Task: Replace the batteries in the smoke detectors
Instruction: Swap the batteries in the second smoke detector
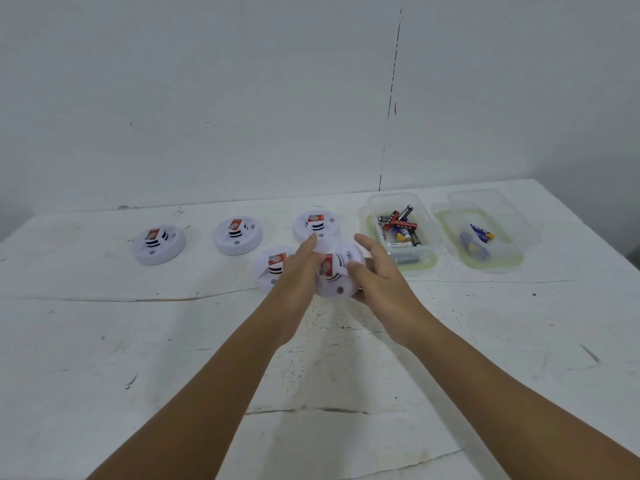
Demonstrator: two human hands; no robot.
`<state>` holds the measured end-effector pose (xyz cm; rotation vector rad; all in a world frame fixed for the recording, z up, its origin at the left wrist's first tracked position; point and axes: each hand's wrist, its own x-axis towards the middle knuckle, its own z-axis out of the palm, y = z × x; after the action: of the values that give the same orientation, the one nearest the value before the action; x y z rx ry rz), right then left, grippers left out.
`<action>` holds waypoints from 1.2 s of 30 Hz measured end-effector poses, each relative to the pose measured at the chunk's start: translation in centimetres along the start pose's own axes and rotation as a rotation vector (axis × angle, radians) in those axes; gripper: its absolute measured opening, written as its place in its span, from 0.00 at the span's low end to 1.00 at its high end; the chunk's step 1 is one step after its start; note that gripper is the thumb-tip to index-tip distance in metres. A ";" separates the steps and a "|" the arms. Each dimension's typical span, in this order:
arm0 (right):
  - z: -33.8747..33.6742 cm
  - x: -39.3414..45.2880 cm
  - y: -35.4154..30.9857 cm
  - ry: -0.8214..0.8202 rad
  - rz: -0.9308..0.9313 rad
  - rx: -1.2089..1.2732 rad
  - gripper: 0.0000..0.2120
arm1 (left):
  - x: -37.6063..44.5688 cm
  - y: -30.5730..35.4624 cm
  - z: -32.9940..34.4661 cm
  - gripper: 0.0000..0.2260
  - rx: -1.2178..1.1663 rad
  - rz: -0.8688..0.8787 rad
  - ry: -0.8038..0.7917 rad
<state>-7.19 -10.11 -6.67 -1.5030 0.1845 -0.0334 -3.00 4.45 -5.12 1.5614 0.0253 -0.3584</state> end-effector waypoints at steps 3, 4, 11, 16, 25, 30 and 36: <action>-0.7 0.0 0.5 0.021 0.063 0.099 0.20 | -0.3 -0.9 -0.6 0.19 0.109 0.068 0.019; -0.8 0.0 0.8 0.019 0.077 0.125 0.20 | -0.4 -1.1 -0.8 0.17 0.132 0.063 0.036; -1.2 -0.5 1.6 -0.021 0.058 0.080 0.18 | -0.9 -2.1 -1.4 0.14 0.095 0.025 0.017; -2.2 -1.0 2.0 -0.082 -0.139 -0.392 0.21 | -0.6 -3.2 -1.9 0.15 0.238 0.151 0.026; -2.3 -1.1 3.3 -0.058 -0.222 -0.562 0.24 | -0.8 -4.8 -1.9 0.20 0.550 0.375 0.092; -2.4 -1.3 3.5 -0.051 -0.214 -0.613 0.25 | -1.4 -4.8 -1.7 0.20 0.579 0.414 0.109; -2.2 -1.5 3.5 -0.045 -0.203 -0.645 0.29 | -1.4 -5.5 -2.0 0.21 0.635 0.423 0.080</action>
<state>-9.31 -11.85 -10.07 -2.1602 -0.0005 -0.1100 -5.24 6.86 -10.18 2.1478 -0.3853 0.0456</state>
